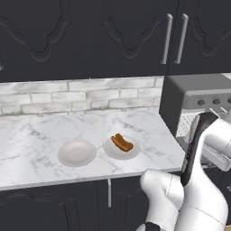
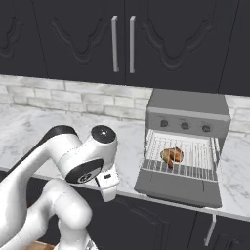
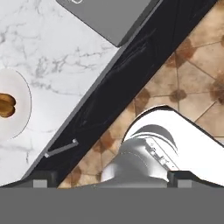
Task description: Open the toaster oven door. Place the hotdog bun on the top rack in the toaster oven and place the chicken drumstick on the bottom rack.
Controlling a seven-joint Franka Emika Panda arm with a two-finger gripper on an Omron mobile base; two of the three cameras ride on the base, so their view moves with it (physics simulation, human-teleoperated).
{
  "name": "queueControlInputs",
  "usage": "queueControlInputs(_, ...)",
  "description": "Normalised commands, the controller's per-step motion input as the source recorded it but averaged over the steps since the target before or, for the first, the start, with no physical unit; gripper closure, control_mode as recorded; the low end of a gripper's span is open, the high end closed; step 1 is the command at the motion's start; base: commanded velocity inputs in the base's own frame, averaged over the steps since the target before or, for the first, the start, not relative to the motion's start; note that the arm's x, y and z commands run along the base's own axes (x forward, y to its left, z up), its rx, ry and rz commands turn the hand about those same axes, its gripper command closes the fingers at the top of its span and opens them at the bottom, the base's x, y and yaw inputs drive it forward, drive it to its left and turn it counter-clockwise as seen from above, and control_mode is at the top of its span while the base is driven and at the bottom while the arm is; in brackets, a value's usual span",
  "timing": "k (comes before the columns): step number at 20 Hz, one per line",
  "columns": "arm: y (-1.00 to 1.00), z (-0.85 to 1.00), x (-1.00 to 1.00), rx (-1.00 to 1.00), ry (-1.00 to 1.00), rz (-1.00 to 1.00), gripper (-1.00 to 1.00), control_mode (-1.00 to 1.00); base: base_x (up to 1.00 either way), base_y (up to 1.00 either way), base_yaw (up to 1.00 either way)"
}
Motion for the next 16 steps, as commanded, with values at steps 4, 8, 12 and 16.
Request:
queueControlInputs(4, 0.73, 0.22, 0.55, -0.42, 0.14, 0.19, -1.00, -1.00, 0.00, 0.00, 0.00)
queueControlInputs(8, 0.21, 0.24, 0.49, -0.27, 0.20, 0.25, -1.00, -1.00, 0.00, 0.00, 0.00)
queueControlInputs(12, 0.09, 0.11, 0.62, -0.20, 0.11, 0.22, -1.00, -1.00, 0.00, 0.00, 0.00)
queueControlInputs(16, 0.06, 0.02, 0.65, -0.08, 0.04, 0.25, -1.00, -1.00, 0.00, 0.00, 0.00)
